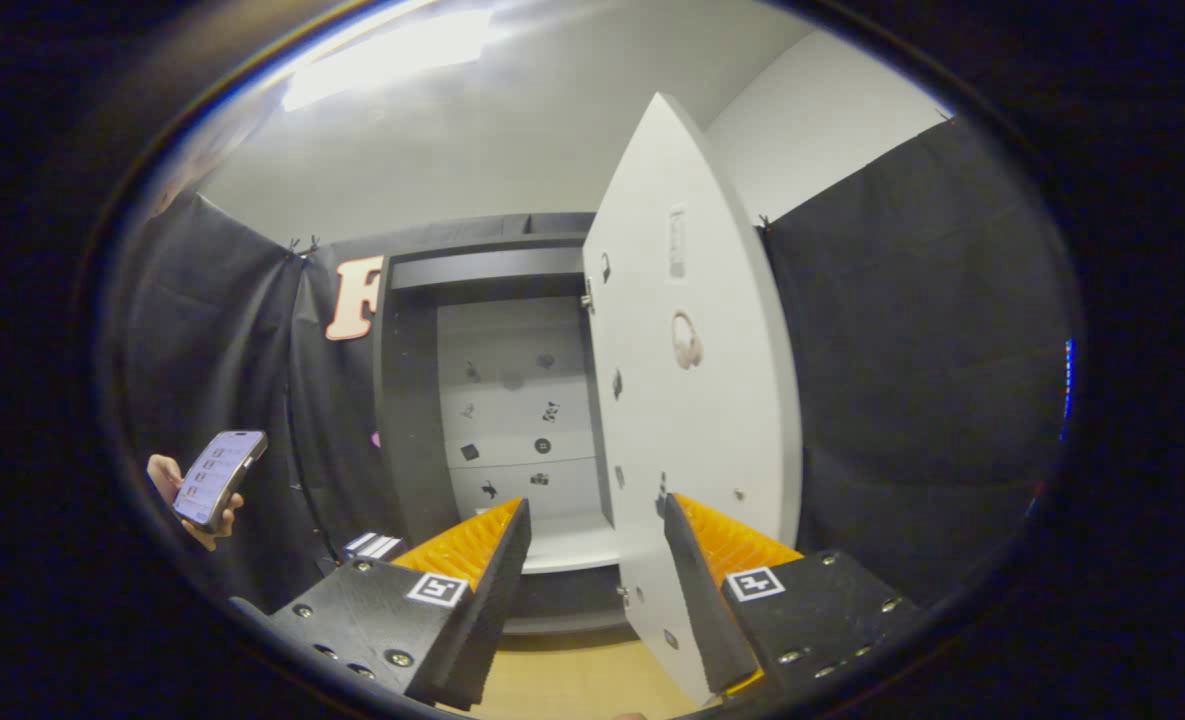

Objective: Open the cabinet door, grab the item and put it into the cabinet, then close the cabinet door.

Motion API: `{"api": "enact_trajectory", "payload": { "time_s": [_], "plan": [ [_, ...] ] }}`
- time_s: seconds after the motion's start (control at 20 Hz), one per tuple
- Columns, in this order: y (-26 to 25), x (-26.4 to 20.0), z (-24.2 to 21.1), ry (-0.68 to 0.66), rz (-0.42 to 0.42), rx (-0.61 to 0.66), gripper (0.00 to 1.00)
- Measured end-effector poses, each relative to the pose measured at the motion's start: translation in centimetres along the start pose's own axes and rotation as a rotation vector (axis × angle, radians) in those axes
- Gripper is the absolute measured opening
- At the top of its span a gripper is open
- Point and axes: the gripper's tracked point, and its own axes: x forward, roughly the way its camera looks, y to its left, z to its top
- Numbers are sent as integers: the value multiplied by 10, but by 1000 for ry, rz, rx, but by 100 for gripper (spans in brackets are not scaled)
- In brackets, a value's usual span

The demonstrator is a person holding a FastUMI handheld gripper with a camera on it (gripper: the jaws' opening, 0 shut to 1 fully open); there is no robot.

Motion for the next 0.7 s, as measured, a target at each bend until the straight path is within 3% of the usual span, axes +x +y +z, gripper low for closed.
{"api": "enact_trajectory", "payload": {
  "time_s": [0.4,0.7],
  "plan": [
    [-114,-11,11,-34,-239,-65,79],
    [-129,16,6,3,-219,-106,77]
  ]
}}
